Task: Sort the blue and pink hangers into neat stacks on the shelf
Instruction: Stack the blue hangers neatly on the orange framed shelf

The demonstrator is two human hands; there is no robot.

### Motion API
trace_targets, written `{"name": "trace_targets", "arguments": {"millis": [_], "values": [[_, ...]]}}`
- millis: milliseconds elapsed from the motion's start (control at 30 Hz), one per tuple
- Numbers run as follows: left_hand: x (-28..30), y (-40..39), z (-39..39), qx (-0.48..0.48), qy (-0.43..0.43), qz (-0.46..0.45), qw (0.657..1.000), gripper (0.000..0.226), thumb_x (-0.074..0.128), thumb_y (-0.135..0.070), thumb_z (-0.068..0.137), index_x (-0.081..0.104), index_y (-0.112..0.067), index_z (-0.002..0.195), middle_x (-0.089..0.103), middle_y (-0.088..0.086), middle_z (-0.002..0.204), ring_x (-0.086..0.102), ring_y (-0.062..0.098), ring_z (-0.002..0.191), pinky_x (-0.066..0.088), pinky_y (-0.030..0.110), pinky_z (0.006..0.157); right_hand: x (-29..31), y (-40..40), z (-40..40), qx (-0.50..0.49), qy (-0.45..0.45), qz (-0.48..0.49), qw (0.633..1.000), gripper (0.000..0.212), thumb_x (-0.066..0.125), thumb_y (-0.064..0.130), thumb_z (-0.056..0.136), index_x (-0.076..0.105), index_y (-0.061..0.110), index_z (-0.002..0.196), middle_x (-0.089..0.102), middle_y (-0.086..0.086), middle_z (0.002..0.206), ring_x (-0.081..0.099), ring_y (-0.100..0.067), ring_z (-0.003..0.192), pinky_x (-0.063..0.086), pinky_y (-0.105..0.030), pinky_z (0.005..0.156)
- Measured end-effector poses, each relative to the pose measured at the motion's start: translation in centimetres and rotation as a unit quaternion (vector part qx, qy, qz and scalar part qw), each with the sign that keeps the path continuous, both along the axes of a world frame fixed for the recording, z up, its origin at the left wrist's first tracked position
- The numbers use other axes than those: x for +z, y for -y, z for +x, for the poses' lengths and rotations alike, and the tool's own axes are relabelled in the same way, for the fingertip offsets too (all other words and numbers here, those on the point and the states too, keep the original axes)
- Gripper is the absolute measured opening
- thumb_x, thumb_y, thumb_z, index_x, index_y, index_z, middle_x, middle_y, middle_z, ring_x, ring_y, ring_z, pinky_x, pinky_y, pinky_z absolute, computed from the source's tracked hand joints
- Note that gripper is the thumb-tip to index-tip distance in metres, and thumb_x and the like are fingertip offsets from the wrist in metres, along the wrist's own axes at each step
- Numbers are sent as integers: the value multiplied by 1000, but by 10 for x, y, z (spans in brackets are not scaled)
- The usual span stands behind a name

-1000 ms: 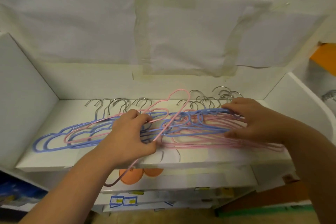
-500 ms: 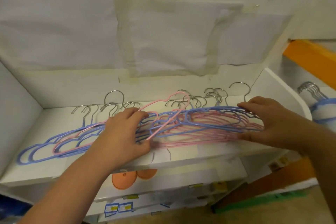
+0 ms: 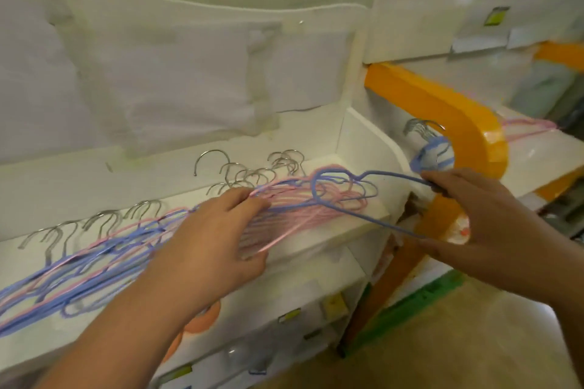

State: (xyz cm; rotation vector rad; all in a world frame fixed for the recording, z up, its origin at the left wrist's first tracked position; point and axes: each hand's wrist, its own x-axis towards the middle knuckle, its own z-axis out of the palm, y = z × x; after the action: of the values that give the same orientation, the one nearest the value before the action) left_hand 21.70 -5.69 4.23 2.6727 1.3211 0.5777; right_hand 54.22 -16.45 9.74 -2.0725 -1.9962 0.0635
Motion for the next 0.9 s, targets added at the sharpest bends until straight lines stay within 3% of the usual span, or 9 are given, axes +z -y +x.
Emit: {"name": "trace_targets", "arguments": {"millis": [67, 200, 367, 567, 700, 900], "values": [[7, 14, 32, -26, -4, 20, 999, 65, 59, -46, 63, 53, -30, 125, 51, -3, 131, 58, 25, 110, 49, 35, 94, 3, 24, 27, -17, -10, 11, 1000, 95, 59, 78, 63, 33, 35, 144, 39, 20, 130, 39, -6, 122, 40, -30, 98], [19, 51, 106, -52, 3, 22, 998, 65, 62, -45, 64, 48, -36, 127, 49, -4, 133, 53, 19, 118, 42, 29, 96, 5, 74, 92, -54, -25, 27, 998, 96, 57, 80, 58, 30, 40, 140, 35, 29, 117, 35, 6, 108, 40, -23, 85], [21, 105, 211, -97, -25, 24, 995, 64, 58, -53, 67, 46, -38, 128, 44, -11, 134, 50, 15, 120, 46, 31, 97, -1, 145, 192, -91, -35, 56, 994, 94, 60, 81, 59, 36, 38, 140, 39, 24, 127, 43, -7, 119, 46, -37, 98], [21, 152, 341, -160, -48, 13, 986, 65, 64, -50, 68, 49, -38, 130, 47, -14, 132, 52, 12, 116, 46, 26, 94, -4, 214, 293, -143, -29, 30, 989, 90, 53, 84, 59, 37, 42, 138, 35, 28, 121, 43, -9, 118, 45, -36, 96], [17, 154, 411, -192, -71, -3, 979, 64, 67, -49, 70, 50, -40, 131, 46, -15, 136, 49, 13, 118, 44, 30, 97, -9, 232, 344, -192, -19, 12, 981, 96, 51, 83, 57, 35, 40, 142, 41, 16, 137, 36, -13, 129, 39, -37, 100], [-4, 124, 491, -180, -66, -13, 981, 67, 62, -54, 74, 40, -46, 137, 36, -23, 143, 41, 7, 123, 41, 29, 103, -18, 205, 408, -212, -34, -29, 976, 97, 53, 78, 59, 28, 43, 145, 33, 18, 145, 27, -12, 136, 29, -39, 111]]}}
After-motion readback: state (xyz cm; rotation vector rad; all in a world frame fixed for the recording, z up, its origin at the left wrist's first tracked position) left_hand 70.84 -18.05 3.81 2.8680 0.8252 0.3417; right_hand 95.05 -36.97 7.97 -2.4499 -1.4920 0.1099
